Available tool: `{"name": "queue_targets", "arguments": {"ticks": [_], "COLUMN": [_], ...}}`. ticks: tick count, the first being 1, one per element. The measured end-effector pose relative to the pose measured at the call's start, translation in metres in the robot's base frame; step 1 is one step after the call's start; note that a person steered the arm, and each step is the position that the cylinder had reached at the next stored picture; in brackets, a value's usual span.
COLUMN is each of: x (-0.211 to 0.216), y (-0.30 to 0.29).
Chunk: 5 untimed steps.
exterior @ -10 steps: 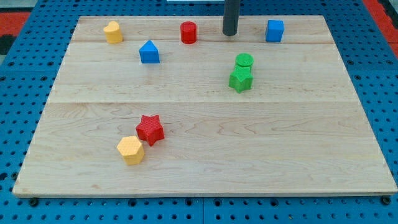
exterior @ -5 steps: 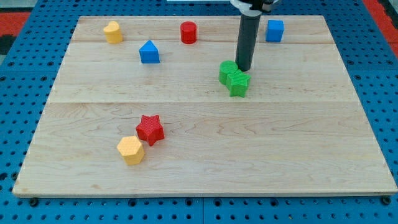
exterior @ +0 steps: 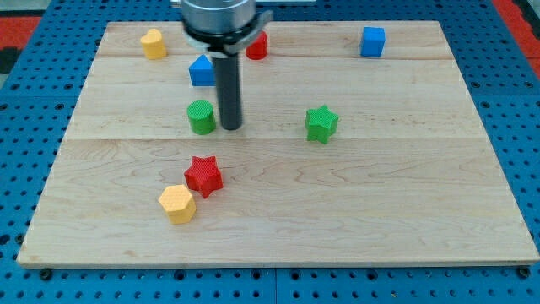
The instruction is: Place the green circle at left center of the board
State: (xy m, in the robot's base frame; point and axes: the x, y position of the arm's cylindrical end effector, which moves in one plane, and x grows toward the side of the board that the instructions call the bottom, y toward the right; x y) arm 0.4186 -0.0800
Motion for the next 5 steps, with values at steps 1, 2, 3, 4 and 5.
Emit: {"name": "queue_targets", "arguments": {"ticks": [1,2,3,4,5], "x": [-0.003,-0.001,-0.022,-0.050,-0.043], "y": [-0.067,-0.050,-0.006,-0.069,-0.114]}}
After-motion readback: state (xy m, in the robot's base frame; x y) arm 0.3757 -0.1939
